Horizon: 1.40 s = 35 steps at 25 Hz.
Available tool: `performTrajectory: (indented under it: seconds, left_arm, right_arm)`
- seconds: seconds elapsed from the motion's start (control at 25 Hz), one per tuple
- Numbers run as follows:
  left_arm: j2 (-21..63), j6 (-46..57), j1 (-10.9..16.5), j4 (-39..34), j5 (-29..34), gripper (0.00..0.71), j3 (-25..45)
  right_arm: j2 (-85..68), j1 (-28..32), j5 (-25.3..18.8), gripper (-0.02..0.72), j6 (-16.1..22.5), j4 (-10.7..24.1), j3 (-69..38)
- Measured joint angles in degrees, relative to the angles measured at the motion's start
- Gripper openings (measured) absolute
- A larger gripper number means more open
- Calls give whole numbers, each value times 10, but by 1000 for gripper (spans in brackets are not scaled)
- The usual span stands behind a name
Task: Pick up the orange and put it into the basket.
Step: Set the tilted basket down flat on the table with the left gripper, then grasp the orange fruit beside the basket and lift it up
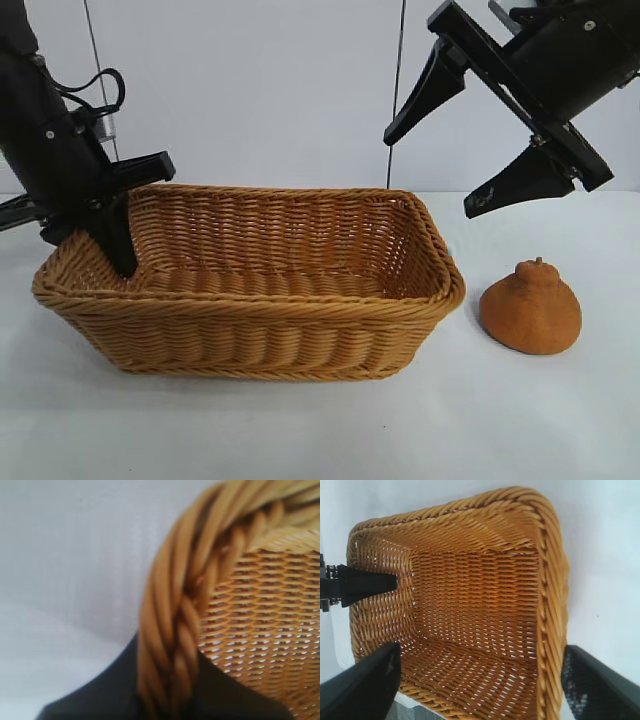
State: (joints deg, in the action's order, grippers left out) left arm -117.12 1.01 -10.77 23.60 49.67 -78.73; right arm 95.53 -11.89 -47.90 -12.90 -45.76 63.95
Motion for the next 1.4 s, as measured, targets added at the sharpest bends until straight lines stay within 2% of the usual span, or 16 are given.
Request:
performTrajectory:
  seconds: [0.2,0.36,0.44,0.52,0.56,0.68,0.76,0.88,1.08,1.24,1.4]
  left_arm:
    - [-30,4,-4,1,-46,85,0]
    - [-38,4,-3,0,-52,85,0]
    - [-38,4,-3,1,-52,114,0]
    - [-38,5,-3,3,-47,215,0]
    - [-38,5,-3,3,-43,310,0]
    - [-38,5,-3,3,-25,529,0]
    - [-36,6,-3,3,-15,594,-2]
    - [-18,6,-3,2,-7,627,-4]
    - [39,6,5,-15,19,637,-15]
    - [73,8,38,-69,61,638,-37]
    - [85,20,77,-156,100,638,-56]
  right_arm:
    - [0,0,-1,598,0,0,0]
    - [0,0,-3,598,0,0,0]
    - [0,0,-4,598,0,0,0]
    - [0,0,-4,598,0,0,0]
    - [0,0,-4,598,0,0,0]
    - [0,0,-4,598,0,0,0]
    - [0,0,-4,598,0,0,0]
    - [0,0,-4,598,1,0,0]
    - [0,0,-3,598,2,0,0]
    - [0,0,-3,598,2,0,0]
    - [0,0,-3,598,2,0,0]
